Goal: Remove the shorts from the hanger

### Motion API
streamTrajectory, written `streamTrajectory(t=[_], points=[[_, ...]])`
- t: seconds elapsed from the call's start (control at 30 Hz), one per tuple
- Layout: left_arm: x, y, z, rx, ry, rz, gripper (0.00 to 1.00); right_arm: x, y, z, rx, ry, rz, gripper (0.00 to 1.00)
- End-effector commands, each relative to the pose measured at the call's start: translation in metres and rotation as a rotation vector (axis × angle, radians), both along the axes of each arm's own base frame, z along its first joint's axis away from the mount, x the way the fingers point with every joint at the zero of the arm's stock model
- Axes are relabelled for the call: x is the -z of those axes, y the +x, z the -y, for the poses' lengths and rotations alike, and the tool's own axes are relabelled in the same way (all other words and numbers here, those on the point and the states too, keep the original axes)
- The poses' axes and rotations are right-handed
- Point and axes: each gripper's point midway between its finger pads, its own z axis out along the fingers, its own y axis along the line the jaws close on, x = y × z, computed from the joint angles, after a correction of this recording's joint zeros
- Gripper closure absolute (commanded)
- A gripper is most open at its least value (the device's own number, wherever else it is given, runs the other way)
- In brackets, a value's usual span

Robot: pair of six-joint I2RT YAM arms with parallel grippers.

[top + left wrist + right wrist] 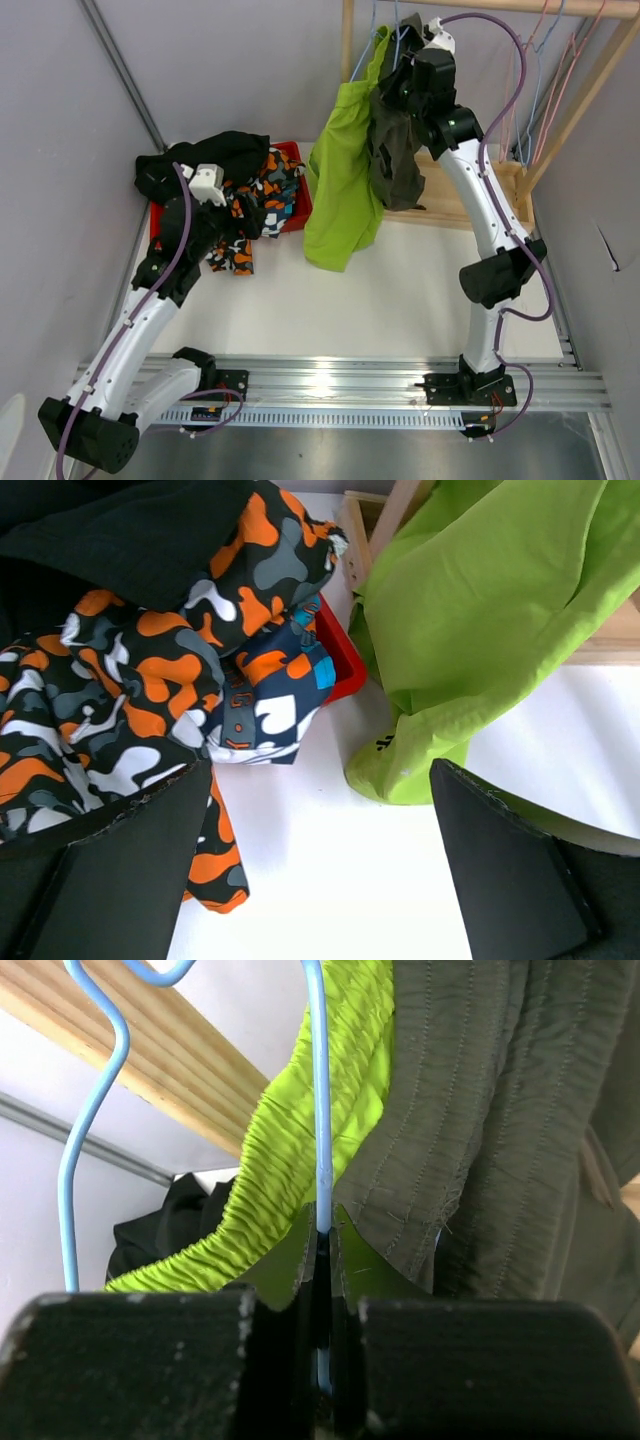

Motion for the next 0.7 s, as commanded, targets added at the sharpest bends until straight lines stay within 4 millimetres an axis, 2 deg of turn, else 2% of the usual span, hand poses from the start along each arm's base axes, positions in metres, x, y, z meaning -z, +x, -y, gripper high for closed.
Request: streamTrajectory(t=[0.0, 0.07, 0.13, 0.2, 0.23, 0.3, 0.33, 0.37, 0.4, 0.43, 0.47, 0.53, 0.57, 0.6, 0.63, 0.67], points=[[-0.008, -0.003, 0.015, 0.082, -0.026, 0.037, 0.02, -0.076, -0.036, 0.028, 0.051, 0.028, 0.173, 1.00], [-0.014, -0.008, 0.024, 0.140, -0.030, 0.071, 0.01, -0.088, -0.046, 0.040, 0.082, 0.022, 0.201, 1.00], [-0.017, -0.013, 0.036, 0.191, -0.020, 0.094, 0.01, -0.114, -0.066, 0.051, 0.095, 0.025, 0.258, 1.00], [-0.012, -0.013, 0.045, 0.213, 0.000, 0.077, 0.01, -0.130, -0.079, 0.058, 0.102, 0.026, 0.294, 1.00], [-0.020, -0.013, 0.049, 0.224, 0.009, 0.090, 0.01, -0.142, -0.089, 0.063, 0.105, 0.025, 0.320, 1.00], [-0.023, -0.016, 0.061, 0.245, 0.025, 0.088, 0.01, -0.150, -0.097, 0.068, 0.109, 0.021, 0.334, 1.00], [-0.043, -0.019, 0.068, 0.266, 0.013, 0.126, 0.01, -0.153, -0.101, 0.070, 0.108, 0.020, 0.339, 1.00], [-0.047, -0.021, 0.072, 0.273, 0.009, 0.132, 0.01, -0.158, -0.107, 0.074, 0.111, 0.021, 0.346, 1.00], [-0.061, -0.022, 0.074, 0.273, -0.004, 0.152, 0.01, -0.156, -0.111, 0.075, 0.109, 0.018, 0.333, 1.00], [-0.066, -0.027, 0.084, 0.304, -0.016, 0.151, 0.01, -0.156, -0.113, 0.076, 0.107, 0.020, 0.333, 1.00], [-0.090, -0.031, 0.090, 0.323, -0.040, 0.191, 0.01, -0.161, -0.124, 0.079, 0.106, 0.037, 0.340, 1.00], [-0.098, -0.039, 0.107, 0.378, -0.063, 0.196, 0.01, -0.147, -0.131, 0.069, 0.074, 0.040, 0.307, 1.00], [-0.105, -0.050, 0.126, 0.446, -0.080, 0.206, 0.01, -0.155, -0.150, 0.071, 0.065, 0.056, 0.331, 1.00], [-0.107, -0.056, 0.139, 0.487, -0.088, 0.212, 0.01, -0.131, -0.147, 0.063, 0.058, 0.044, 0.294, 1.00], [-0.116, -0.072, 0.160, 0.568, -0.112, 0.241, 0.01, -0.126, -0.153, 0.062, 0.068, 0.051, 0.292, 1.00], [-0.115, -0.077, 0.175, 0.608, -0.114, 0.246, 0.01, -0.121, -0.162, 0.053, 0.047, 0.062, 0.292, 1.00]])
